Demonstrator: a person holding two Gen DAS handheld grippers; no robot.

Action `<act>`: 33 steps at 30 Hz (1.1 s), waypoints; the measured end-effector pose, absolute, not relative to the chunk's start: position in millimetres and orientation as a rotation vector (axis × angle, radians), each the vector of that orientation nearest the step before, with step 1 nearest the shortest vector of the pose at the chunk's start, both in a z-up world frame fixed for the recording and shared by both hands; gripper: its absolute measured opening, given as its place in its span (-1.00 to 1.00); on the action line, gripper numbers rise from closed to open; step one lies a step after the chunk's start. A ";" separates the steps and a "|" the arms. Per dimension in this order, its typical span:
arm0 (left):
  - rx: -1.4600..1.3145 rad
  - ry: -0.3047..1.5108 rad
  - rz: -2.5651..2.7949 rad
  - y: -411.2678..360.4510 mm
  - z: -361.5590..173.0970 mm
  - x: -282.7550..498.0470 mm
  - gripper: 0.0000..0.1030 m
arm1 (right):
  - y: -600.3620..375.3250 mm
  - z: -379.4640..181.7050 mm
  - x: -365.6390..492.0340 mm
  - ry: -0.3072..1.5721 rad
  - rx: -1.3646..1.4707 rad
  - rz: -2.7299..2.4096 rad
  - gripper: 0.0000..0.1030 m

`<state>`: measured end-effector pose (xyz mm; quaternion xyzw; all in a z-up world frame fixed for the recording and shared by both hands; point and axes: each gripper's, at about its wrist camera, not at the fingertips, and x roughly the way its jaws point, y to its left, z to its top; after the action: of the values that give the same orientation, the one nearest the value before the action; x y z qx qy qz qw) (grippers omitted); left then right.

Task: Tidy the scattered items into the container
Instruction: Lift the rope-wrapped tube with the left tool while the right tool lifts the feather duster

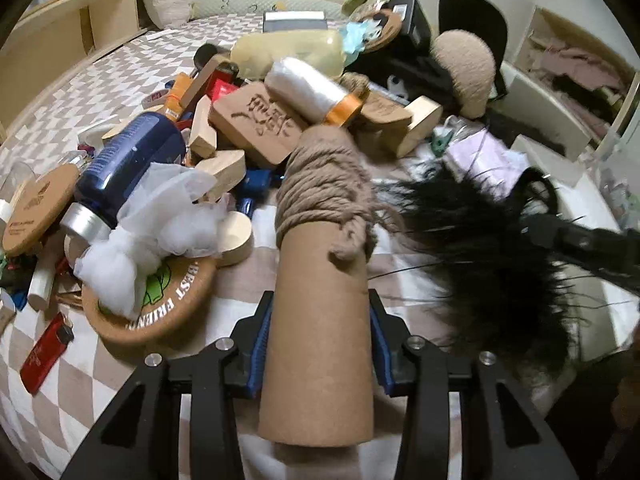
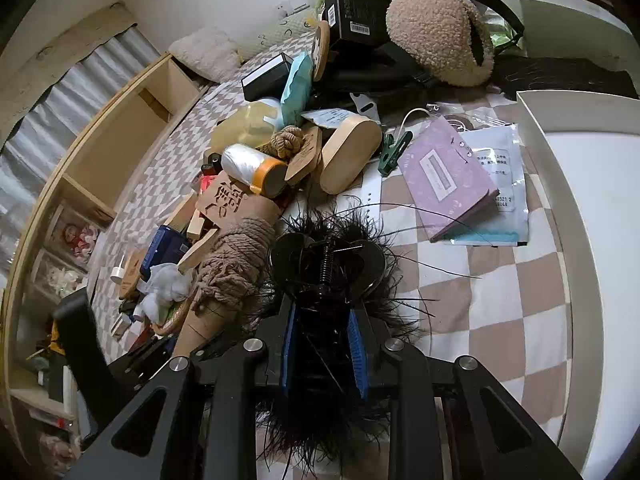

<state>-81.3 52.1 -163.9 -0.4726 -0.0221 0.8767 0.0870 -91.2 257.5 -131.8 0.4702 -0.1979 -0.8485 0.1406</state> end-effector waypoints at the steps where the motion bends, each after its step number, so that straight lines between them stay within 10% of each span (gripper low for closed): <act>1: -1.397 -0.079 2.612 51.8 -161.4 -79.4 -0.20 | 258.3 -131.1 -89.7 -0.576 1.357 -2.454 -0.52; 17: -1.457 -0.193 2.512 49.9 -163.8 -37.2 -0.19 | 281.1 -133.0 -74.0 -0.688 1.360 -2.484 -0.53; 21: -1.448 -0.156 2.516 54.2 -155.6 -46.2 0.32 | 283.0 -136.5 -74.9 -0.704 1.365 -2.471 -0.53; 33: -1.540 0.014 2.515 66.5 -166.4 -99.5 0.33 | 288.4 -144.3 -77.7 -0.755 1.378 -2.428 -0.53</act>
<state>-99.5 66.5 -166.4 -0.5199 0.0048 0.8488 0.0963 -77.7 288.4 -144.3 0.4729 -0.2590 -0.8330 0.1244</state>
